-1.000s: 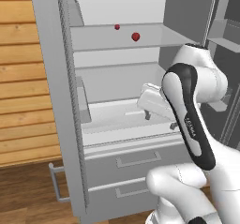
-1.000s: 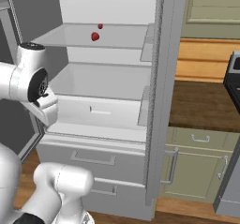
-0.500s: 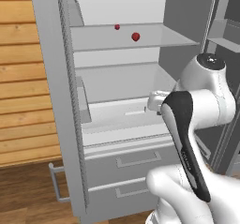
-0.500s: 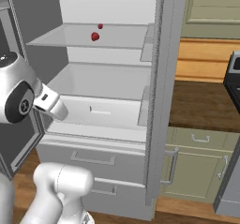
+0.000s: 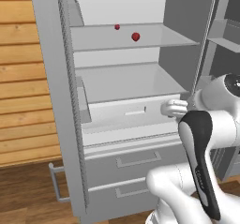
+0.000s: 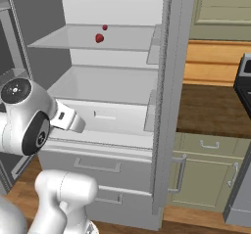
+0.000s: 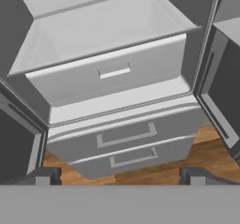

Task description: Take the strawberry from the fridge and place it on top of the pancake, located on the dining counter.

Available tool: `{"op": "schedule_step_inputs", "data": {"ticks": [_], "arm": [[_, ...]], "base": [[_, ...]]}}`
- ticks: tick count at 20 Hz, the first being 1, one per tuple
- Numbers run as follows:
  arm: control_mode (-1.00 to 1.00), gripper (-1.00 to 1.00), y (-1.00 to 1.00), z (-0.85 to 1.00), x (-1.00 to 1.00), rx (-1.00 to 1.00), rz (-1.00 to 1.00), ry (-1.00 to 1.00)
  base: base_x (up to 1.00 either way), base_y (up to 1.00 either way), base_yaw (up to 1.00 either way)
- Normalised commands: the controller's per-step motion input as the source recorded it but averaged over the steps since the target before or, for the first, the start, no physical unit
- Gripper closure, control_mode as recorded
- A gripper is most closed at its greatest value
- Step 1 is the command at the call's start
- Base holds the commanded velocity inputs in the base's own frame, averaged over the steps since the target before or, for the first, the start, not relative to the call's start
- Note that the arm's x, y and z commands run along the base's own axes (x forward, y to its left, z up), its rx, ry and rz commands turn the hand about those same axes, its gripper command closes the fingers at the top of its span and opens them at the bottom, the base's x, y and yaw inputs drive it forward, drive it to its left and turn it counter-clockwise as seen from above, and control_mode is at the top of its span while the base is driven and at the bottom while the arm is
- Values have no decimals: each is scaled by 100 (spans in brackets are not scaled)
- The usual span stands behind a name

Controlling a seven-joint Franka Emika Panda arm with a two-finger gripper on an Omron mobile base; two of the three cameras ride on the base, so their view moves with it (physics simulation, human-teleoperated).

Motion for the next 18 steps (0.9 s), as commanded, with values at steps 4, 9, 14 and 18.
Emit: {"op": "schedule_step_inputs", "data": {"ticks": [4,9,14,18], "arm": [[-100,-100,0,0,0,0,0,-4],[-100,-100,0,0,0,0,0,-3],[-100,-100,0,0,0,0,0,-2],[-100,-100,0,0,0,0,0,0]], "base": [[0,0,0],[0,0,0],[0,0,0],[0,0,0]]}}
